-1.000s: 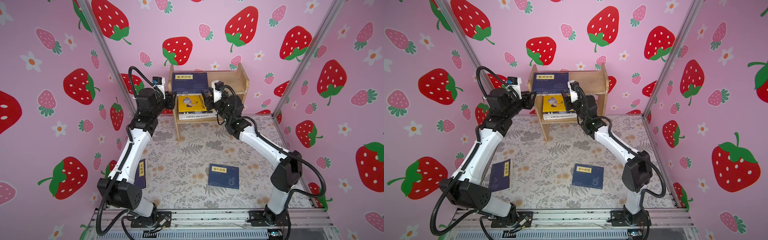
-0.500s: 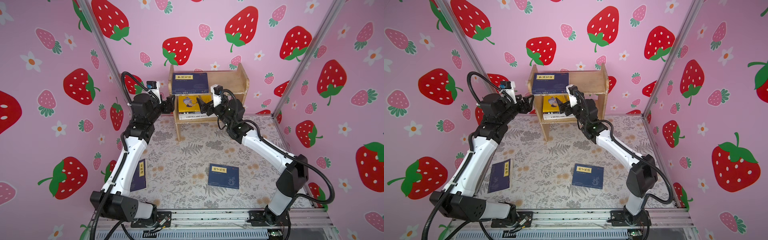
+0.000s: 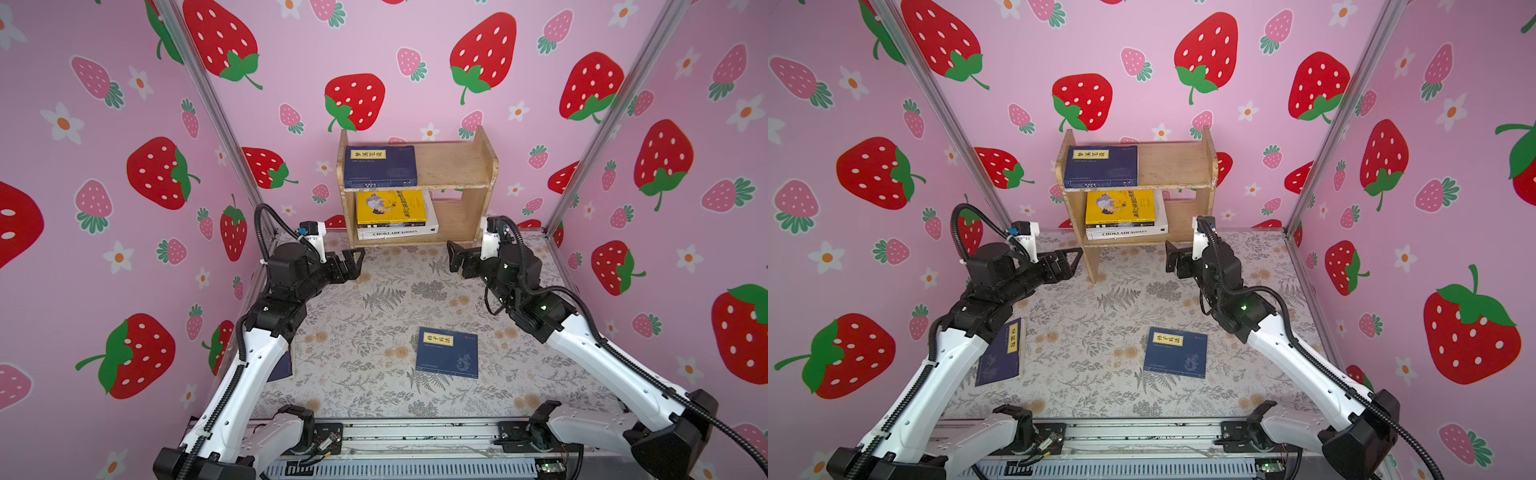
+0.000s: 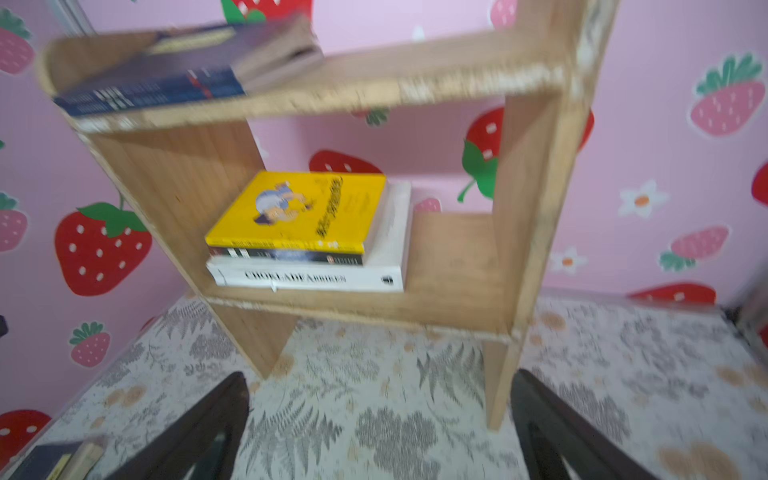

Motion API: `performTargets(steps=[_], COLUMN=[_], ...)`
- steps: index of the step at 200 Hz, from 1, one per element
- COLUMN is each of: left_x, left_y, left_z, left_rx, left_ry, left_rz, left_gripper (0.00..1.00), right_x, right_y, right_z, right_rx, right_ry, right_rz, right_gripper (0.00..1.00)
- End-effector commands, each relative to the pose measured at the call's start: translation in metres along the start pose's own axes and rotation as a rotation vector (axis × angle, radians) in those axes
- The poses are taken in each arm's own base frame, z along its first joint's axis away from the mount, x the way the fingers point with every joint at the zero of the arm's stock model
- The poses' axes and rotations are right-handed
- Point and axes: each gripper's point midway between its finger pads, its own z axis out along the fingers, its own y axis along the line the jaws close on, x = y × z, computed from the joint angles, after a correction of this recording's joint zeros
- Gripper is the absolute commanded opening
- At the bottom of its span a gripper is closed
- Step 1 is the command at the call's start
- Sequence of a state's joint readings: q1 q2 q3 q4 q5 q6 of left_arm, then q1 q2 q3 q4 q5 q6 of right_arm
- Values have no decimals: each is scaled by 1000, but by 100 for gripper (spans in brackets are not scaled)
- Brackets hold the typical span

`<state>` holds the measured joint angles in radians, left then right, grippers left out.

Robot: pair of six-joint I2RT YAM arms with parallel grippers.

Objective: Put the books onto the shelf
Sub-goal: 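Withdraw both grippers from the shelf and lower them to the table book, then grip the blue book's edges with both grippers and tilt it upright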

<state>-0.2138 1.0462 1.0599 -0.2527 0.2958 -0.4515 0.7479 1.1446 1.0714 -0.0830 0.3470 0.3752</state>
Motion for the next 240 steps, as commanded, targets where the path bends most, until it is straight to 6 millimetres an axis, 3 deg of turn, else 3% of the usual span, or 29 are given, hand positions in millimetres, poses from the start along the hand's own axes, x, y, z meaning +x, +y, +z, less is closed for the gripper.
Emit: performTargets(steps=[1,49,74,91,115,200,226,240], left_x=[53,181,238,266,289,332,338,340], left_y=[-7,-22,-32,-39,-44,-52,-54,-55], left_z=[10,44,58,65,73,97,104,108], left_rx=[49,112,115,113,107,104,114,130], left_ry=[191,492,606,673,716,795,800,803], left_rz=[-136,-274,-310,-295,-288,-314,-315,-326], left_gripper=[99,99,99,98,98,96,95,94], right_x=[75,193,240,264,283,338,338,326], right_y=[-38,-56,-59,-59,-57,-53,-42,-31], right_z=[-16,-40,-46,-49,-50,-60,-59,-56], right_rx=[156,188,195,186,170,123,53,-9], right_ry=[207,484,591,641,670,800,799,763], right_rz=[136,257,291,314,344,382,404,436], right_gripper=[100,93,84,78,72,64,54,48])
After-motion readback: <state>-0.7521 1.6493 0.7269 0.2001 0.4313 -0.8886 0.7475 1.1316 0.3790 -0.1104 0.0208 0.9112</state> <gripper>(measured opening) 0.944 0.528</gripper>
